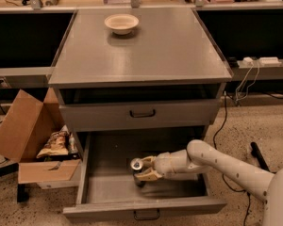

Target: Place redbull can into middle drawer

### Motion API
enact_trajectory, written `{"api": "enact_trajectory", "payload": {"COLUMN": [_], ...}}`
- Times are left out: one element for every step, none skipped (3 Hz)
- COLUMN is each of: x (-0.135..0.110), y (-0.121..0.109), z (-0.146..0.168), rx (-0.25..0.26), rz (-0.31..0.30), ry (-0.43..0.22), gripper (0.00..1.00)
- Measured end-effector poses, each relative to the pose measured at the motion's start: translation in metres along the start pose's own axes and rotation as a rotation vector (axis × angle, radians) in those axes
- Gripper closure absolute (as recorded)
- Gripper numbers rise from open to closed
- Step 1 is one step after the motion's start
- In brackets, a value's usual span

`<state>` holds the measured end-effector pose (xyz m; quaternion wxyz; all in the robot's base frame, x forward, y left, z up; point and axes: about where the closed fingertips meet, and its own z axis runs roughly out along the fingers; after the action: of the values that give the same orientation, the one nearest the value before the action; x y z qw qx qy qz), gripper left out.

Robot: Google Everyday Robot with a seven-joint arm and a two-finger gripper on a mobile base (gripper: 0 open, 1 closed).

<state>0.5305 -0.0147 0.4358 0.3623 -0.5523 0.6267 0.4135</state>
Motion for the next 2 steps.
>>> {"api": "enact_trajectory", "payload": {"x": [0.0117, 0.0183], "y": [-0.0045, -0.0067], "z": [0.0068, 0.0063], "rx": [0.031, 0.055], "rz": [0.003, 0.007], "ry": [-0.004, -0.035], "gripper": [0.81, 0.59]}}
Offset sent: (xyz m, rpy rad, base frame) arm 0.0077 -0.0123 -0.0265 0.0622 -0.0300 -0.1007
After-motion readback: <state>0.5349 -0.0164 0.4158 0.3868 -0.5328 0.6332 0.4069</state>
